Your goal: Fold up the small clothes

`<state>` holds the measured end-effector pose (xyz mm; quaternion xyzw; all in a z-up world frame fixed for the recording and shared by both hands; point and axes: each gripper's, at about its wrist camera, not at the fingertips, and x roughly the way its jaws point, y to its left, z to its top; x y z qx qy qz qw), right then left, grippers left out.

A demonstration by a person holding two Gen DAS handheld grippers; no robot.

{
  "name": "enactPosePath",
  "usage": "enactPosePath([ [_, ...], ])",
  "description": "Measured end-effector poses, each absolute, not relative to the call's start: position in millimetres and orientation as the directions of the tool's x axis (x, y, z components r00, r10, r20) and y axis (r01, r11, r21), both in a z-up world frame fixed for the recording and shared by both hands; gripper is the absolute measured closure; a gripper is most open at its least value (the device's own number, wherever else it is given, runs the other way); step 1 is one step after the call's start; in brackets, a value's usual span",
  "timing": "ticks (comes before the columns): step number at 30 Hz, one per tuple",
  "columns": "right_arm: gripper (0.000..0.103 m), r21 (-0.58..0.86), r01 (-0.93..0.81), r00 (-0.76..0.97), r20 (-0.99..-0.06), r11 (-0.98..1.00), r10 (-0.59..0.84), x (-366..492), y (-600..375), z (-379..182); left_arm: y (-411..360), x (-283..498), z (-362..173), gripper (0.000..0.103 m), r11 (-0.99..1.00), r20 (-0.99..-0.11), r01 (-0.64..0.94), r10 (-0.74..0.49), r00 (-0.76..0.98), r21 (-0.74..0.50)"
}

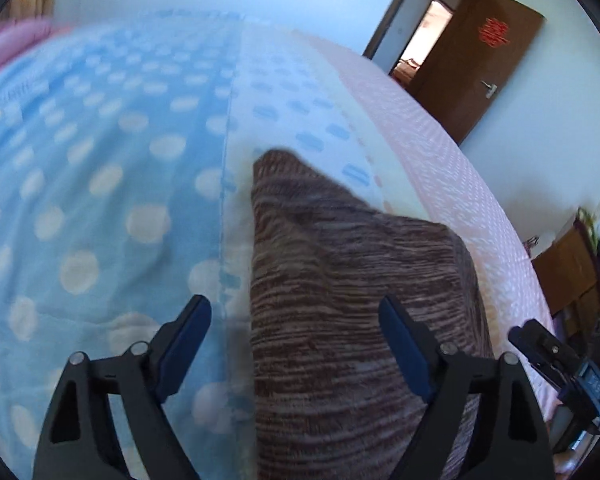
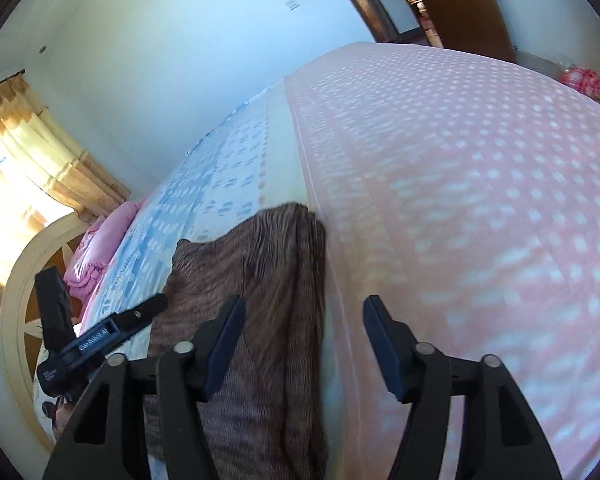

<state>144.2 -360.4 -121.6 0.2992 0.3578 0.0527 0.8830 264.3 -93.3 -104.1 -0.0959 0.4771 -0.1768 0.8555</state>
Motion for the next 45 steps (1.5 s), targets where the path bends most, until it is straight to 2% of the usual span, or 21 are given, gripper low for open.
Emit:
enactPosePath([
  [4, 0.035, 0.558, 0.076, 0.647, -0.658, 0.827, 0.385, 183.6, -347.2, -142.6, -98.6, 255.4, -112.7, 0.013, 0.917, -0.755, 0.247, -0.397, 0.521, -0.312],
  [5, 0.032, 0.534, 0.053, 0.653, -0.658, 0.844, 0.375, 187.0, -340.2, -142.2, -101.4, 255.5, -113.2, 0.011, 0.916, -0.758, 0.261, -0.399, 0.515, -0.305],
  [6, 0.025, 0.501, 0.02, 0.659, -0.657, 0.865, 0.365, 188.6, -331.8, -140.0, -102.1, 256.2, -113.9, 0.009, 0.913, -0.759, 0.266, -0.406, 0.508, -0.31],
  [10, 0.024, 0.383, -0.095, 0.628, -0.693, 0.919, 0.354, 195.1, -297.0, -134.3, -103.7, 257.9, -114.7, 0.009, 0.91, -0.759, 0.279, -0.412, 0.504, -0.308],
  [13, 0.025, 0.33, -0.105, 0.623, -0.714, 0.938, 0.321, 197.2, -290.0, -134.7, -101.2, 256.4, -114.3, 0.009, 0.91, -0.758, 0.288, -0.409, 0.508, -0.298],
  [23, 0.025, 0.568, -0.038, 0.63, -0.625, 0.822, 0.461, 200.0, -326.4, -144.4, -95.4, 255.0, -115.7, 0.01, 0.896, -0.742, 0.3, -0.44, 0.506, -0.327],
  [24, 0.027, 0.566, -0.04, 0.631, -0.625, 0.824, 0.46, 202.3, -325.7, -145.6, -95.9, 254.7, -115.7, 0.012, 0.898, -0.741, 0.299, -0.437, 0.509, -0.324],
  [25, 0.036, 0.542, -0.045, 0.631, -0.636, 0.839, 0.444, 204.3, -322.9, -145.5, -97.1, 254.6, -115.6, 0.014, 0.899, -0.741, 0.299, -0.435, 0.511, -0.321],
  [26, 0.041, 0.496, -0.05, 0.631, -0.657, 0.867, 0.413, 207.7, -317.5, -145.6, -98.5, 254.1, -115.5, 0.018, 0.899, -0.741, 0.304, -0.434, 0.512, -0.316],
  [27, 0.044, 0.472, -0.061, 0.63, -0.665, 0.879, 0.401, 209.7, -313.5, -145.2, -99.6, 253.2, -115.2, 0.026, 0.897, -0.739, 0.311, -0.436, 0.513, -0.314],
  [28, 0.053, 0.472, -0.072, 0.624, -0.666, 0.879, 0.408, 212.5, -310.6, -144.6, -100.0, 252.6, -115.1, 0.032, 0.894, -0.736, 0.316, -0.442, 0.512, -0.317],
  [29, 0.058, 0.487, -0.08, 0.614, -0.663, 0.87, 0.428, 214.5, -309.5, -144.6, -100.2, 252.5, -115.2, 0.045, 0.888, -0.73, 0.322, -0.455, 0.51, -0.328],
  [30, 0.068, 0.503, -0.086, 0.607, -0.658, 0.86, 0.446, 216.7, -307.6, -144.6, -100.0, 251.9, -115.2, 0.049, 0.887, -0.725, 0.322, -0.458, 0.514, -0.332],
  [31, 0.074, 0.501, -0.089, 0.609, -0.657, 0.861, 0.445, 216.8, -304.3, -143.8, -99.6, 252.3, -115.2, 0.051, 0.887, -0.723, 0.32, -0.458, 0.518, -0.333],
  [36, 0.08, 0.342, -0.087, 0.659, -0.684, 0.936, 0.312, 205.0, -278.0, -130.6, -101.2, 247.2, -110.7, 0.073, 0.887, -0.699, 0.336, -0.458, 0.55, -0.316],
  [39, 0.081, 0.271, -0.07, 0.695, -0.677, 0.96, 0.242, 193.9, -266.5, -119.6, -109.7, 239.0, -105.0, 0.077, 0.904, -0.695, 0.355, -0.415, 0.588, -0.239],
  [45, 0.081, 0.166, -0.067, 0.789, -0.595, 0.984, 0.154, 151.5, -240.8, -82.5, -108.0, 218.9, -85.6, 0.078, 0.911, -0.639, 0.373, -0.394, 0.66, -0.176],
])
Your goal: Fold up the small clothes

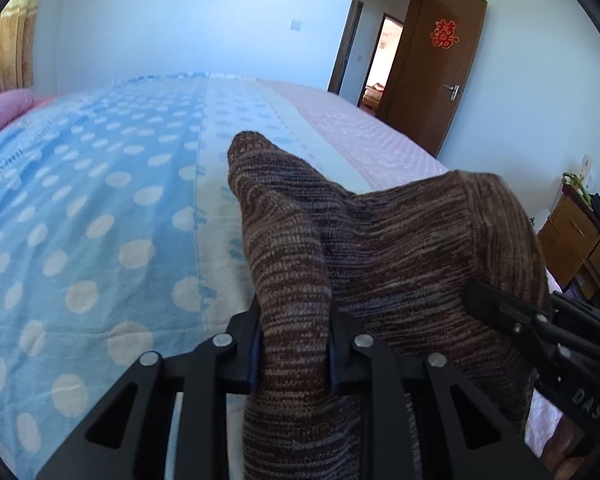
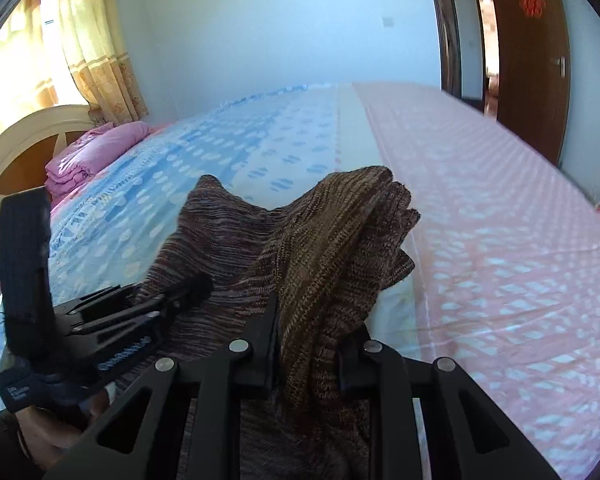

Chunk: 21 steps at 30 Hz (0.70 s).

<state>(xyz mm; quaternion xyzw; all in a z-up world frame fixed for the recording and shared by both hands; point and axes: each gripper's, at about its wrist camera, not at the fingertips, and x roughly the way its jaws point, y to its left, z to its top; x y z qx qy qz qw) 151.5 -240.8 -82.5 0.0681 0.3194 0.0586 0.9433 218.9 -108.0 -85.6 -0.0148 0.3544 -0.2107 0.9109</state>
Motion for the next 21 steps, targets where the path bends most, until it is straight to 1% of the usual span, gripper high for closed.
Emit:
enactPosePath([
  [1, 0.081, 0.138, -0.067, 0.806, -0.576, 0.988, 0.135, 141.1, -234.4, -74.1, -105.9, 211.9, -78.7, 0.078, 0.909, -0.624, 0.38, -0.398, 0.672, -0.171],
  [4, 0.081, 0.117, -0.054, 0.837, -0.536, 0.992, 0.109, 116.7, -226.8, -56.2, -96.8, 198.1, -60.9, 0.079, 0.9, -0.59, 0.392, -0.423, 0.688, -0.189],
  [9, 0.081, 0.122, -0.042, 0.874, -0.476, 0.992, 0.095, 78.1, -224.4, -27.2, -84.8, 176.3, -28.7, 0.079, 0.886, -0.544, 0.418, -0.456, 0.705, -0.201],
  [11, 0.081, 0.118, -0.035, 0.889, -0.45, 0.992, 0.085, 61.0, -223.8, -15.1, -86.3, 165.8, -15.9, 0.079, 0.881, -0.531, 0.433, -0.463, 0.71, -0.189],
  [16, 0.081, 0.134, -0.028, 0.908, -0.411, 0.991, 0.081, 22.5, -228.2, 9.3, -91.8, 133.3, 6.6, 0.079, 0.874, -0.514, 0.456, -0.472, 0.716, -0.167],
  [21, 0.081, 0.136, -0.017, 0.923, -0.38, 0.991, 0.068, -8.1, -234.2, 20.8, -92.9, 110.1, 18.3, 0.079, 0.863, -0.511, 0.48, -0.487, 0.708, -0.157],
])
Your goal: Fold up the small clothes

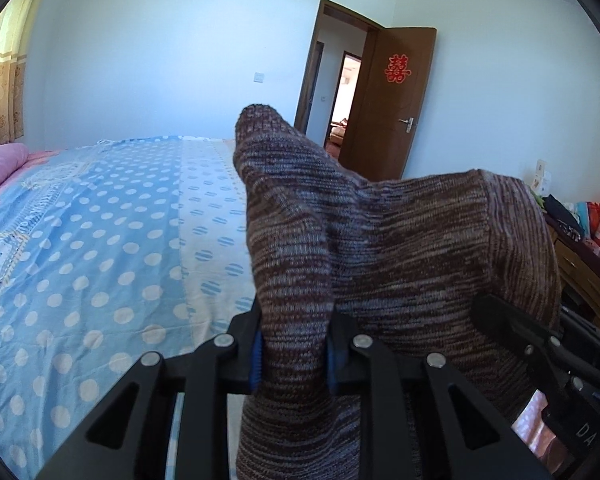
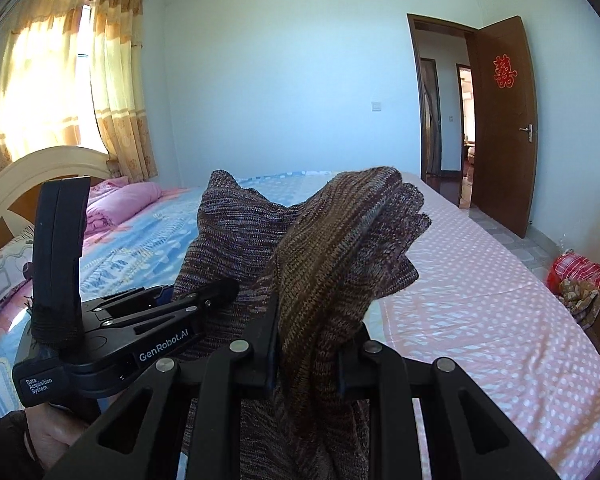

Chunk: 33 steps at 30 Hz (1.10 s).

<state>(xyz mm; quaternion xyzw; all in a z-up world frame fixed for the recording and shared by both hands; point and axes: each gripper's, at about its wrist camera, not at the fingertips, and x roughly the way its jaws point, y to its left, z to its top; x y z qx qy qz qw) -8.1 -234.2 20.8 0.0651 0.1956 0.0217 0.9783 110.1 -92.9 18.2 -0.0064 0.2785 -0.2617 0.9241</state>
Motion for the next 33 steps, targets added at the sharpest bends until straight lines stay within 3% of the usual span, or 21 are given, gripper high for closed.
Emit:
enactPosePath([
  [6, 0.081, 0.145, 0.018, 0.928, -0.37, 0.989, 0.037, -43.1, -242.1, 18.7, -103.7, 85.0, 16.2, 0.079, 0.846, -0.527, 0.511, -0.506, 0.683, -0.151],
  [17, 0.081, 0.144, 0.114, 0.891, -0.452, 0.983, -0.037, -72.4, -271.9, -21.3, -148.0, 69.5, -18.0, 0.079, 0.807, -0.611, 0.562, -0.54, 0.579, -0.181],
  [33, 0.081, 0.083, 0.259, 0.849, -0.495, 0.962, -0.186, -6.5, -373.5, -43.3, -261.4, 110.5, -32.4, 0.079, 0.784, -0.623, 0.607, -0.541, 0.565, -0.131],
])
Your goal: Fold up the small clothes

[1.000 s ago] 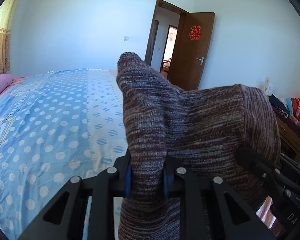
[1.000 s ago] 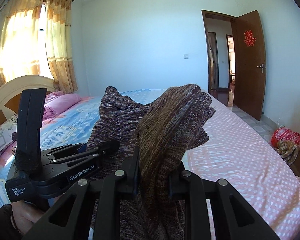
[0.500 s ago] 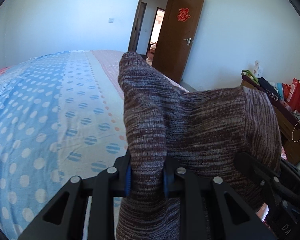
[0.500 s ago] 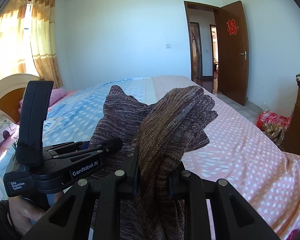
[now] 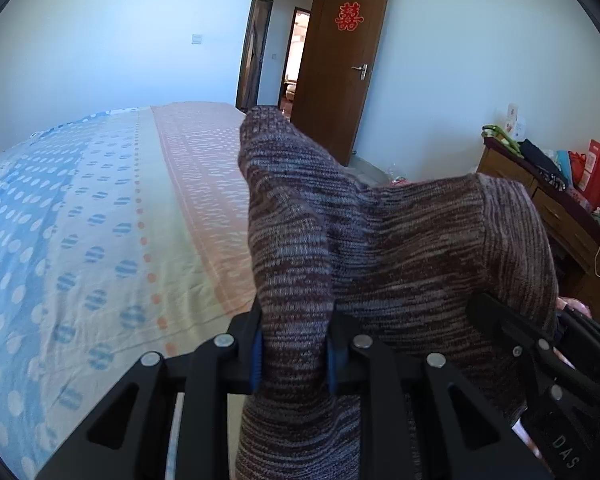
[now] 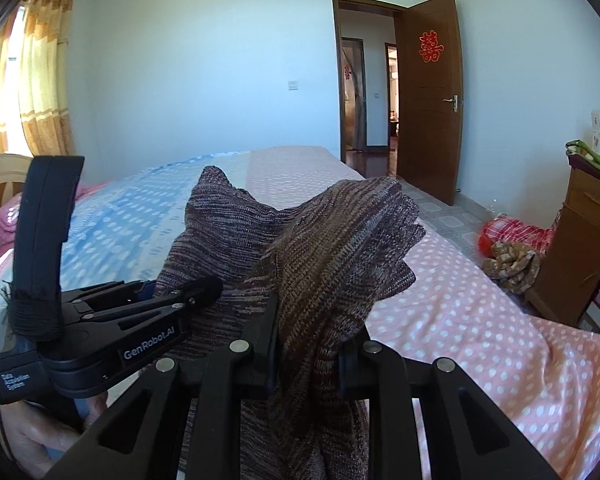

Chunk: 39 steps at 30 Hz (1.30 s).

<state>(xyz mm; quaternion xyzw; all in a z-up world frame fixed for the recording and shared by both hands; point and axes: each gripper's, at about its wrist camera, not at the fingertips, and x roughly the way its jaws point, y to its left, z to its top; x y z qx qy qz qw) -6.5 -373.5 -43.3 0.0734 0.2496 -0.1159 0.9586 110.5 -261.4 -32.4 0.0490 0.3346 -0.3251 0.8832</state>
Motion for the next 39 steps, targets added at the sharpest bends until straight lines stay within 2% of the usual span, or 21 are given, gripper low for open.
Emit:
enactPosePath([
  [11, 0.081, -0.005, 0.322, 0.715, -0.655, 0.947, -0.246, 67.1, -422.5, -114.8, -308.3, 145.2, -87.1, 0.079, 0.818, -0.715, 0.571, -0.44, 0.543, -0.07],
  [16, 0.08, 0.038, 0.321, 0.691, -0.693, 0.946, -0.207, 71.7, -434.2, -124.3, -308.6, 142.2, -91.8, 0.074, 0.822, -0.732, 0.565, -0.426, 0.532, -0.068],
  [18, 0.076, 0.062, 0.325, 0.685, -0.704, 0.944, -0.19, 72.7, -442.6, -127.1, -306.5, 146.4, -91.3, 0.063, 0.825, -0.749, 0.558, -0.427, 0.507, -0.092],
  [20, 0.061, 0.134, 0.344, 0.686, -0.712, 0.929, -0.152, 67.3, -458.6, -128.2, -301.1, 151.9, -90.3, 0.058, 0.813, -0.764, 0.57, -0.443, 0.469, -0.121],
  [21, 0.05, 0.169, 0.375, 0.678, -0.72, 0.912, -0.145, 57.9, -468.6, -126.2, -291.2, 150.0, -84.8, 0.055, 0.801, -0.768, 0.582, -0.459, 0.447, -0.139],
  [22, 0.048, 0.192, 0.393, 0.679, -0.72, 0.899, -0.143, 49.4, -473.6, -123.6, -282.3, 148.8, -80.8, 0.053, 0.793, -0.765, 0.59, -0.474, 0.436, -0.155],
  [24, 0.047, 0.257, 0.413, 0.7, -0.703, 0.874, -0.124, 19.0, -481.0, -115.8, -260.0, 140.1, -72.7, 0.037, 0.787, -0.753, 0.589, -0.497, 0.431, -0.183],
  [26, 0.042, 0.321, 0.413, 0.71, -0.699, 0.852, -0.081, -8.7, -479.2, -115.7, -239.0, 128.3, -70.4, 0.028, 0.771, -0.739, 0.589, -0.539, 0.404, -0.241],
  [29, 0.04, 0.4, 0.387, 0.709, -0.705, 0.831, 0.009, -36.8, -466.1, -126.2, -215.6, 112.2, -83.2, 0.027, 0.754, -0.745, 0.559, -0.581, 0.326, -0.343],
  [32, 0.04, 0.417, 0.39, 0.675, -0.736, 0.821, 0.053, -45.7, -449.8, -140.9, -211.0, 97.0, -97.9, 0.027, 0.74, -0.754, 0.543, -0.6, 0.267, -0.397],
  [34, 0.04, 0.372, 0.388, 0.669, -0.743, 0.843, 0.021, -49.5, -435.5, -139.0, -212.3, 87.3, -101.1, 0.027, 0.744, -0.759, 0.553, -0.589, 0.277, -0.375],
  [37, 0.04, 0.396, 0.381, 0.658, -0.751, 0.835, 0.056, -53.0, -420.8, -144.3, -218.4, 71.1, -101.2, 0.031, 0.733, -0.763, 0.588, -0.582, 0.282, -0.342],
  [38, 0.043, 0.365, 0.387, 0.648, -0.761, 0.846, 0.032, -54.9, -412.8, -145.3, -220.1, 65.6, -101.9, 0.038, 0.726, -0.76, 0.592, -0.589, 0.274, -0.349],
  [39, 0.057, 0.321, 0.393, 0.633, -0.774, 0.862, 0.0, -55.4, -406.8, -143.4, -222.5, 66.4, -101.8, 0.049, 0.726, -0.761, 0.594, -0.588, 0.275, -0.347],
])
